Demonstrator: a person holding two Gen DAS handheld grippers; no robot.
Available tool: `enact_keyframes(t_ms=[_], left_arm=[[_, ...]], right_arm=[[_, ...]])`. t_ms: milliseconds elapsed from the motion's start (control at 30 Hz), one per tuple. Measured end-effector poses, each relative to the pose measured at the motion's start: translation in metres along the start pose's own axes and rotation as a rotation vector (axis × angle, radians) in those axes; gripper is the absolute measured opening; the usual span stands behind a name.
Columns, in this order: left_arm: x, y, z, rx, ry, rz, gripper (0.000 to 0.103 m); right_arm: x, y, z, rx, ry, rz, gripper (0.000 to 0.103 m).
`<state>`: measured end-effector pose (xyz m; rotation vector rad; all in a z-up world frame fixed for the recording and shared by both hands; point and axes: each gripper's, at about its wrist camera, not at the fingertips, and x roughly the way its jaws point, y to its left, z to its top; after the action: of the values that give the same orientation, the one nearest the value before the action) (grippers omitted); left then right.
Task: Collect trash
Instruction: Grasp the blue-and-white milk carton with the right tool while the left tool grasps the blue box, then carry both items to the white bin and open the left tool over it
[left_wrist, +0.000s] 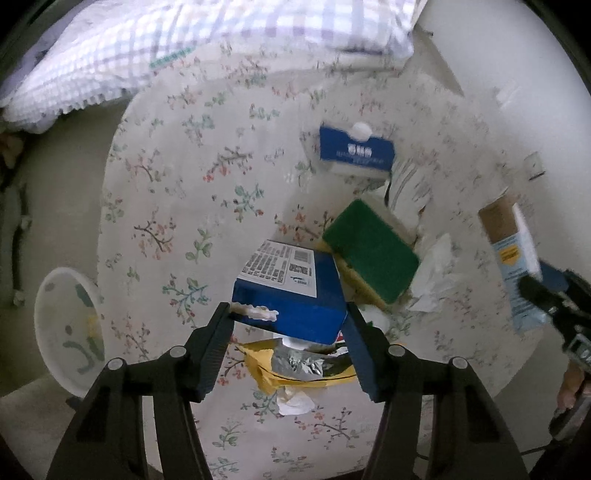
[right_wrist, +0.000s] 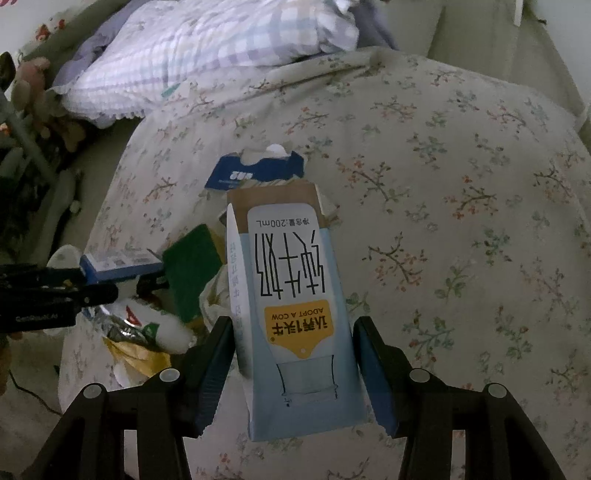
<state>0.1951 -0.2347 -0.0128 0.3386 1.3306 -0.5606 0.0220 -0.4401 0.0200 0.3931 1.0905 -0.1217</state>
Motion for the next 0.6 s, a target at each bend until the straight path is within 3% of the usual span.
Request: enact_keyframes(t_ms=[300, 600], left_arm=[[-0.048, 0.045, -0.018, -0.092, -0.119, -0.059, 0.062], [-0.082, 0.129, -0.071, -0.214, -0.202, -0.064, 0.062]], right_arm=[[-0.01, 0.031, 0.0, -0.044, -0.006, -0.012, 0.057], [-0.01, 0.094, -0.002, -0.117, -0.008, 0.018, 0.057]])
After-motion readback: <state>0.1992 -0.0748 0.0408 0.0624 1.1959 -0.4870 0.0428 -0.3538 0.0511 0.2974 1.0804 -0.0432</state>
